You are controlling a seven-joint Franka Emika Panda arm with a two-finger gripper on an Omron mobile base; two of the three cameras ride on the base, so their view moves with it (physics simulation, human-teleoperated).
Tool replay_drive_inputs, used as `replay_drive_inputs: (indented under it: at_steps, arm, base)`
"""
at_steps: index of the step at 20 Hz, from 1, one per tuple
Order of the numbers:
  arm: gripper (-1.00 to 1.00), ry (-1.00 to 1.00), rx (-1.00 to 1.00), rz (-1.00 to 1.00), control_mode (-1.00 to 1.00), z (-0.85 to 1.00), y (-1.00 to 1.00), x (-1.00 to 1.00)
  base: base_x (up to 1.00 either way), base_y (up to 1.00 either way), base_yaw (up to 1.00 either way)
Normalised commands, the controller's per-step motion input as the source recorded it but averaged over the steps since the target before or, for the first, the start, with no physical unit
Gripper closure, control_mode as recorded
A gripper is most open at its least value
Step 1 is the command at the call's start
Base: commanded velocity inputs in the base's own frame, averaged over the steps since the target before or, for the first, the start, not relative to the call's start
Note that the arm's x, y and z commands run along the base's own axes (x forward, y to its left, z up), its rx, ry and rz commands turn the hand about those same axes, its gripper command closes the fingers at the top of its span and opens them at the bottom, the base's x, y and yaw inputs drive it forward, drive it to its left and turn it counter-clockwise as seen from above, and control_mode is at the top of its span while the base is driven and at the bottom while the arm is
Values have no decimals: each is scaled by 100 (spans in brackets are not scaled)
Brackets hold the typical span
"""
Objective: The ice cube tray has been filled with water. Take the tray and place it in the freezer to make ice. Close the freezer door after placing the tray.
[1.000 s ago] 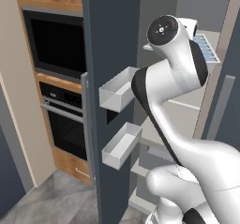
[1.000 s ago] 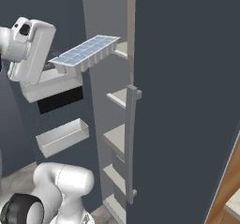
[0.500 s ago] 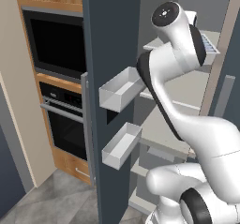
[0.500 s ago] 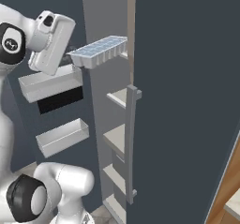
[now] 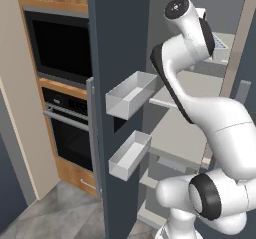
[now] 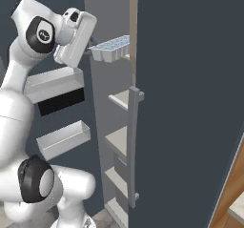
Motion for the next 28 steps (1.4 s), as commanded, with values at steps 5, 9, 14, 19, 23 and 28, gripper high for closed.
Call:
replay_drive_inputs:
  at_steps: [5, 9, 14, 19, 23, 28]
  arm:
    - [100, 0, 0, 0, -100, -4, -20, 67]
    - [100, 0, 0, 0, -100, -15, -14, 72]
    - [100, 0, 0, 0, -100, -23, -19, 68]
    - [100, 1, 0, 0, -100, -5, -32, 61]
    - [100, 0, 0, 0, -100, -13, -29, 68]
    - [100, 0, 0, 0, -100, -14, -28, 72]
  base:
    - [0, 0, 0]
    - [0, 0, 0]
    - [0, 0, 0]
    - [0, 0, 0]
    - [0, 0, 0]
    - [0, 0, 0]
